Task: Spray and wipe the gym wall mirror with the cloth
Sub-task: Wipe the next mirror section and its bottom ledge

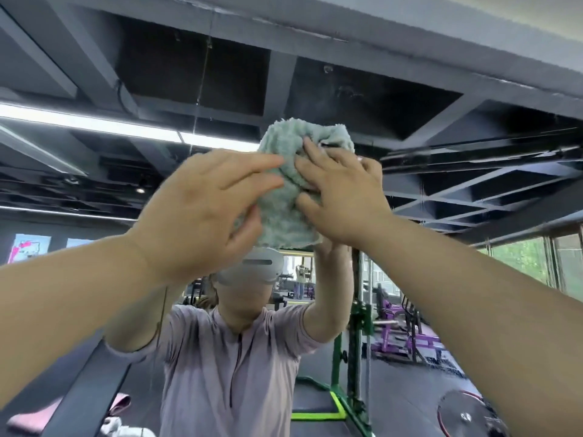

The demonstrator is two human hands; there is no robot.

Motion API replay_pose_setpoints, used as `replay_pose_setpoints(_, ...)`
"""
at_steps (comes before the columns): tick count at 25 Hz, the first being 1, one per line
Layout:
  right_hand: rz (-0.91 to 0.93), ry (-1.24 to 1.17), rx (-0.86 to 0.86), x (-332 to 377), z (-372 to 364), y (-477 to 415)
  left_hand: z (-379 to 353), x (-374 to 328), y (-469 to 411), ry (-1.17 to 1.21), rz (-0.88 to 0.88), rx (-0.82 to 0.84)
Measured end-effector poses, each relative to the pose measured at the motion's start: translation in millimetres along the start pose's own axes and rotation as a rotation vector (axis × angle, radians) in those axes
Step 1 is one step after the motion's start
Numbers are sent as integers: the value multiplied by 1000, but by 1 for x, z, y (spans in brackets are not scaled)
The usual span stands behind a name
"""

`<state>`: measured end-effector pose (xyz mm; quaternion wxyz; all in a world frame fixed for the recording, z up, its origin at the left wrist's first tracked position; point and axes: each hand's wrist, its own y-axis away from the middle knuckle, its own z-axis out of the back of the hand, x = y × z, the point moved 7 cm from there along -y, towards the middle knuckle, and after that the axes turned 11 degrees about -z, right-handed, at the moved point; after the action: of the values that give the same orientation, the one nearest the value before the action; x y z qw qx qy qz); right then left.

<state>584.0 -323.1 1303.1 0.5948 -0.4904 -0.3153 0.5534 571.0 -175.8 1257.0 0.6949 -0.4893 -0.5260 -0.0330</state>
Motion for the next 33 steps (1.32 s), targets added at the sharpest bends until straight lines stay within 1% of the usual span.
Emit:
replay_pose_setpoints(2,30,56,40,-7,1,-4,-17,-18,-11,40,-103,50)
replay_pose_setpoints(3,58,74,60,-8,1,-3,-29,-19,-12,71,-90,99)
replay_pose_setpoints(4,67,61,40,-12,5,-1,-38,-15,-10,71,-30,153)
replay_pose_setpoints(5,53,40,5,-21,8,4,-45,-5,-5,19,42,206)
replay_pose_setpoints(7,-52,2,-74,-47,11,21,-54,12,5,-123,127,318)
replay_pose_setpoints(8,-92,4,-105,-53,9,30,-54,19,6,-179,148,337)
replay_pose_setpoints(9,-94,28,-123,-52,3,40,-54,28,5,-208,187,338)
replay_pose_setpoints(11,3,82,-167,-29,-11,67,-53,40,-3,-204,250,332)
replay_pose_setpoints(12,45,77,-174,-20,-19,87,-56,34,-3,-182,218,351)
replay_pose_setpoints(13,78,65,-170,-18,-27,111,-62,20,6,-145,135,374)
replay_pose_setpoints(15,111,62,-133,-26,-42,161,-72,-24,52,-91,-99,454)
replay_pose_setpoints(16,131,78,-101,-31,-49,182,-73,-47,79,-65,-189,513)
replay_pose_setpoints(17,150,94,-57,-34,-55,195,-71,-64,101,-47,-233,561)
replay_pose_setpoints(18,149,112,-18,-37,-58,192,-68,-67,108,-52,-232,568)
replay_pose_setpoints(19,120,131,3,-40,-56,174,-66,-56,100,-64,-193,543)
replay_pose_setpoints(20,68,142,-10,-42,-49,145,-64,-37,80,-93,-106,510)
replay_pose_setpoints(22,-85,93,-10,-48,-34,74,-67,16,38,-125,165,493)
replay_pose_setpoints(23,-144,72,-3,-50,-26,47,-67,33,22,-100,271,470)
replay_pose_setpoints(24,-188,52,1,-50,-23,33,-69,41,16,-97,334,476)
replay_pose_setpoints(25,-214,27,-3,-48,-26,35,-72,36,17,-109,334,481)
replay_pose_setpoints(26,-218,12,-8,-43,-33,53,-75,18,28,-150,269,492)
replay_pose_setpoints(28,-138,17,-4,-20,-52,121,-75,-38,66,-160,69,510)
replay_pose_setpoints(29,-81,34,23,-10,-59,156,-72,-62,88,-126,7,511)
replay_pose_setpoints(30,-50,63,57,-7,-63,175,-69,-70,100,-115,-17,526)
replay_pose_setpoints(31,-24,98,94,-12,-64,174,-70,-60,100,-121,-22,551)
replay_pose_setpoints(32,-15,113,108,-21,-58,154,-73,-39,89,-156,-2,568)
replay_pose_setpoints(33,-41,114,102,-29,-48,123,-72,-16,70,-208,50,547)
